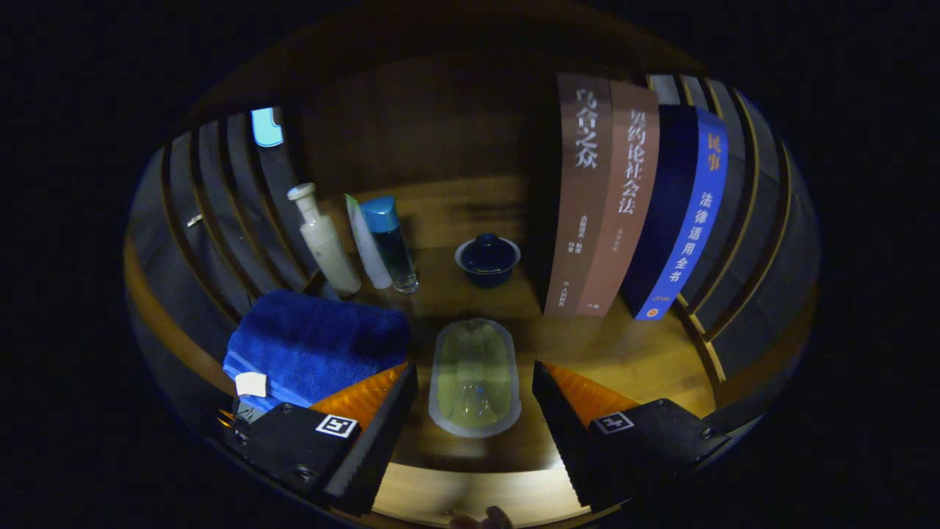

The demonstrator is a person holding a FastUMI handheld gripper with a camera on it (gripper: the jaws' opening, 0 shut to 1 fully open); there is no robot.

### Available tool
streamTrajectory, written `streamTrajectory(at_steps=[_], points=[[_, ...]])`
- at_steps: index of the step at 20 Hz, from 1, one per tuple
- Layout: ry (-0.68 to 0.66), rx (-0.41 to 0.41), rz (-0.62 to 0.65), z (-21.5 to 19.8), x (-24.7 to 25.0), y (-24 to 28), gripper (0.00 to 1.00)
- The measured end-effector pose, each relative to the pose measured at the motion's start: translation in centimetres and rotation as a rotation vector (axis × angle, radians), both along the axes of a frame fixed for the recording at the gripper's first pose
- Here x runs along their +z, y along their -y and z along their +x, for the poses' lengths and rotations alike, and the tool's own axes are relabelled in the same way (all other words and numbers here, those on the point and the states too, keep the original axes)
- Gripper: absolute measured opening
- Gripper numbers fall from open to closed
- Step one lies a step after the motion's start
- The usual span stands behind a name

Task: Pull open the drawer, take out the items inside it, and place them on the countertop above the cabinet.

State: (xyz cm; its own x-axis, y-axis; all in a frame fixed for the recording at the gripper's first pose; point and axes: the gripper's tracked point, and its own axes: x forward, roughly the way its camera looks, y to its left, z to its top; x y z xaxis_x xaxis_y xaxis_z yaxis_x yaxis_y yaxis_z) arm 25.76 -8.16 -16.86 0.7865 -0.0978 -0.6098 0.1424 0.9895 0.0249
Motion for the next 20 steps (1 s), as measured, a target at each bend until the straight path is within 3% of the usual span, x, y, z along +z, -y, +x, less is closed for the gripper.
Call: streamTrajectory(at_steps=[10,15,20], points=[[0.360,0.030,-0.113,-14.2,9.0,-3.7,1.00],[0.430,0.052,-0.118,-21.3,6.0,-6.1,0.99],[0.387,0.039,-0.069,-26.0,-2.2,-6.6,0.99]])
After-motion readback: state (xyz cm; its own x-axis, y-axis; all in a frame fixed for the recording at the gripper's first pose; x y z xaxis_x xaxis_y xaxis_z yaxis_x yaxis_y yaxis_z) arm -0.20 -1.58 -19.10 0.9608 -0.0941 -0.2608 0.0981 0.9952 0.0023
